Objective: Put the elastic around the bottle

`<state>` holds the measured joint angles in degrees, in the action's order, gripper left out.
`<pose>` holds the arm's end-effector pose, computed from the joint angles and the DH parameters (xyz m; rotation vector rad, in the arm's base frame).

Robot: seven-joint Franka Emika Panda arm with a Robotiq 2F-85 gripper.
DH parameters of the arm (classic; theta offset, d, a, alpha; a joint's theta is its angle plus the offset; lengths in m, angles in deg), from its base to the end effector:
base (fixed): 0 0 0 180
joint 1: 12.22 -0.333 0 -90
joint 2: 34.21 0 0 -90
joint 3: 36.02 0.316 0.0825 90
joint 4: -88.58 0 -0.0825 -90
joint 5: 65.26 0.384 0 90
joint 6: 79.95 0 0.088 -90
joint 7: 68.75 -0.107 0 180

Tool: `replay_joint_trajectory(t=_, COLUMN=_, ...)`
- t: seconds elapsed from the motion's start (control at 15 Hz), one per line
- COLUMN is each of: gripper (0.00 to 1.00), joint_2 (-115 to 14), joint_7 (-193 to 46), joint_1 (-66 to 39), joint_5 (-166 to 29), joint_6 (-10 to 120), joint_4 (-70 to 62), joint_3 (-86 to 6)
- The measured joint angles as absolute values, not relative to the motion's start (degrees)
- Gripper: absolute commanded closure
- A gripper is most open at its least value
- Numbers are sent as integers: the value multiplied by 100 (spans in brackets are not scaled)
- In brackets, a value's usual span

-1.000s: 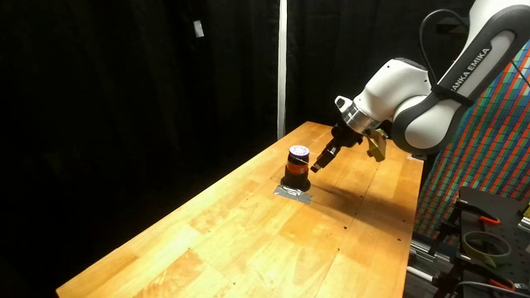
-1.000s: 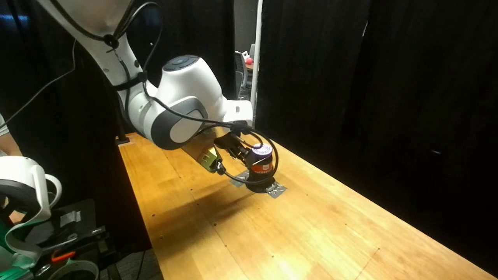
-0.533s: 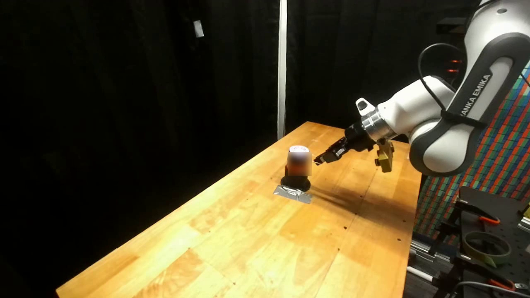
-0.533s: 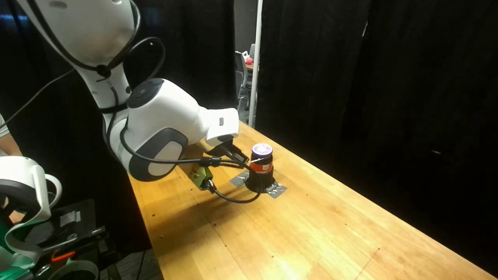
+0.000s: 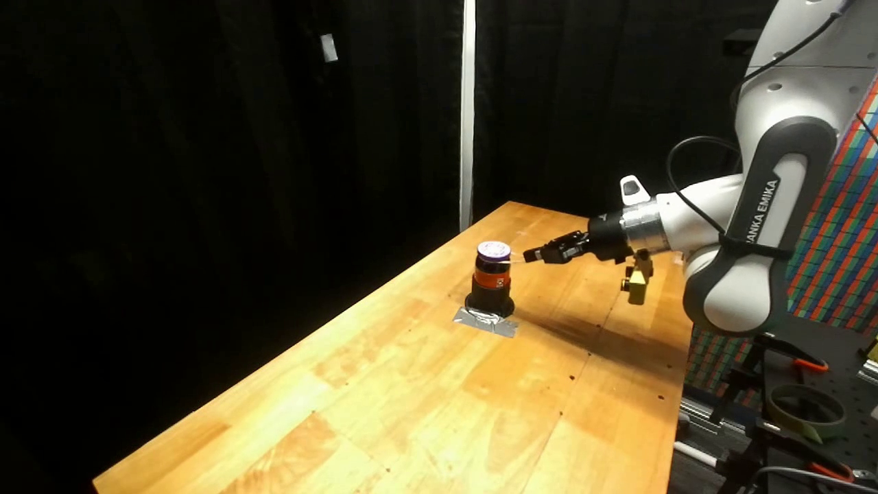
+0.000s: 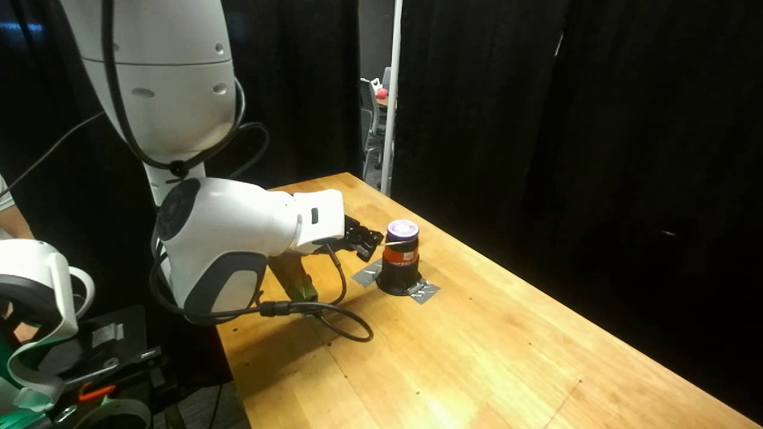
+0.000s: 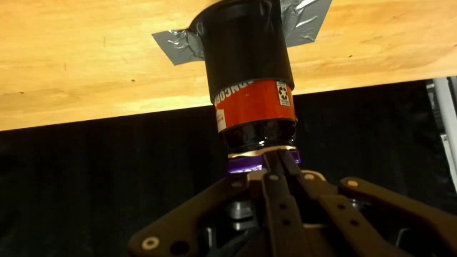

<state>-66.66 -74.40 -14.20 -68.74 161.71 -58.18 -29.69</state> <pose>0.4568 0.0748 0.2031 -2.5227 -0.0689 -1.5142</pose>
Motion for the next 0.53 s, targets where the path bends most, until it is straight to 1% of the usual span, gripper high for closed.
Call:
replay_joint_trajectory(t=0.07, gripper=66, joint_2=-6721, joint_7=-7490, joint_1=-1420, joint_5=-6873, joint_6=16217, joint_4=-5765, joint_3=-2968)
replay_joint_trajectory(t=0.13, gripper=63, joint_2=-6710, joint_7=-7556, joint_1=-1420, joint_5=-6873, joint_6=16161, joint_4=-5655, joint_3=-2964)
replay_joint_trajectory(t=0.2, gripper=81, joint_2=-6696, joint_7=-7625, joint_1=-1420, joint_5=-6874, joint_6=16112, joint_4=-5557, joint_3=-2961)
replay_joint_trajectory(t=0.33, gripper=65, joint_2=-6702, joint_7=-7638, joint_1=-1420, joint_5=-6874, joint_6=16043, joint_4=-5523, joint_3=-2962)
replay_joint_trajectory(t=0.4, gripper=63, joint_2=-6709, joint_7=-7638, joint_1=-1420, joint_5=-6874, joint_6=16040, joint_4=-5539, joint_3=-2962)
replay_joint_trajectory(t=0.53, gripper=63, joint_2=-6710, joint_7=-7638, joint_1=-1420, joint_5=-6874, joint_6=16039, joint_4=-5562, joint_3=-2963)
